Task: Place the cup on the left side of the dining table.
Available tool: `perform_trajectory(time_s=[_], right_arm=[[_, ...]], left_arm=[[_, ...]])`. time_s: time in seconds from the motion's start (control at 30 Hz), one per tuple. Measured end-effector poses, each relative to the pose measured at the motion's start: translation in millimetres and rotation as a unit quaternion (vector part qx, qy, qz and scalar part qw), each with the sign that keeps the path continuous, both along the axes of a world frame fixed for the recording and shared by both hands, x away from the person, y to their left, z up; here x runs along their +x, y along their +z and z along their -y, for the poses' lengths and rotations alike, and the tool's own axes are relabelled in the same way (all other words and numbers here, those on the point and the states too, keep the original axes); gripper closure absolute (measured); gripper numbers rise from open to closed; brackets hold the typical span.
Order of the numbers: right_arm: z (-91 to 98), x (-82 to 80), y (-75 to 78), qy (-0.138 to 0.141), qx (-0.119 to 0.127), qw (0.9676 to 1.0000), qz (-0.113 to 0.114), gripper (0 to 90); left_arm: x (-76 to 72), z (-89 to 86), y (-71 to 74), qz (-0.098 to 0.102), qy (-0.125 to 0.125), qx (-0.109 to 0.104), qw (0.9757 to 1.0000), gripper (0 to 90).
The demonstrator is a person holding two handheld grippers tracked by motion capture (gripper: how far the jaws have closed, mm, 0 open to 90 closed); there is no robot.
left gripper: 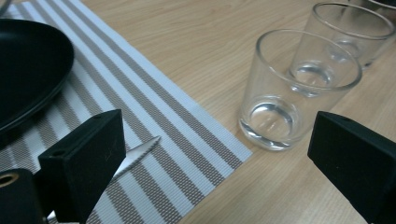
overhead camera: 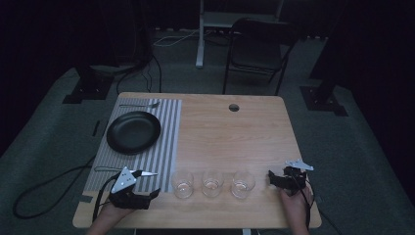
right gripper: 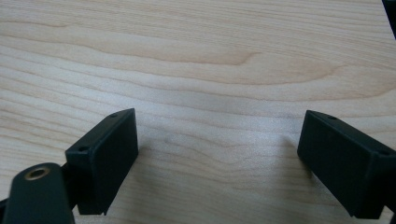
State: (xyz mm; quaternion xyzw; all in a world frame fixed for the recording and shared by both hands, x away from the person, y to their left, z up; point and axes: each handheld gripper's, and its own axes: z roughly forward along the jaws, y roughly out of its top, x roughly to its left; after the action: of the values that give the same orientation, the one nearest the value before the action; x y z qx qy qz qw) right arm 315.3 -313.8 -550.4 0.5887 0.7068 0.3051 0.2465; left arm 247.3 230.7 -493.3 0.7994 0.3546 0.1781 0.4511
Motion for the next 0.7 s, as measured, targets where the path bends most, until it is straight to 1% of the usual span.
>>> perform_trajectory(time_s=[0.13,0.17,0.2,0.23,0.27,0.33,0.4,0.43,0.47,0.63,0.67,0.7], right_arm=[[0.0,0.0,0.0,0.0,0.0,1.0,0.0,11.8],[0.0,0.0,0.0,0.0,0.0,1.0,0.0,11.8],[0.0,0.0,0.0,0.0,0.0,1.0,0.0,11.8],[0.0,0.0,0.0,0.0,0.0,1.0,0.0,11.8],[0.0,0.0,0.0,0.0,0.0,1.0,0.0,11.8],[0.0,0.0,0.0,0.0,0.0,1.0,0.0,11.8],[0.0,0.0,0.0,0.0,0.0,1.0,0.0,11.8],[0.0,0.0,0.0,0.0,0.0,1.0,0.0,11.8],[0.0,0.0,0.0,0.0,0.0,1.0,0.0,11.8],[0.0,0.0,0.0,0.0,0.0,1.0,0.0,11.8],[0.0,0.0,0.0,0.0,0.0,1.0,0.0,11.8],[0.0,0.0,0.0,0.0,0.0,1.0,0.0,11.8]], left_arm=[[0.8,5.3,2.8,0.001,-0.009,-0.003,1.0,4.6],[1.0,6.8,4.0,0.005,-0.011,-0.001,0.9999,4.7],[1.6,8.3,5.1,0.002,-0.017,-0.004,0.9999,4.7],[1.9,10.1,6.3,0.004,-0.018,-0.002,0.9998,4.7],[2.9,12.8,8.4,0.005,-0.025,0.0,0.9997,4.7],[3.9,16.2,10.5,0.008,-0.029,0.001,0.9996,4.7],[4.3,17.4,11.3,0.006,-0.032,0.0,0.9995,4.6],[4.6,18.8,12.3,0.008,-0.032,0.002,0.9995,4.7],[5.5,20.7,13.6,0.007,-0.038,0.002,0.9992,4.7],[7.0,25.6,15.7,0.01,-0.043,0.003,0.999,4.7],[7.9,28.4,17.1,0.01,-0.049,0.002,0.9988,4.6],[7.9,28.4,17.1,0.01,-0.049,0.002,0.9988,4.7]])
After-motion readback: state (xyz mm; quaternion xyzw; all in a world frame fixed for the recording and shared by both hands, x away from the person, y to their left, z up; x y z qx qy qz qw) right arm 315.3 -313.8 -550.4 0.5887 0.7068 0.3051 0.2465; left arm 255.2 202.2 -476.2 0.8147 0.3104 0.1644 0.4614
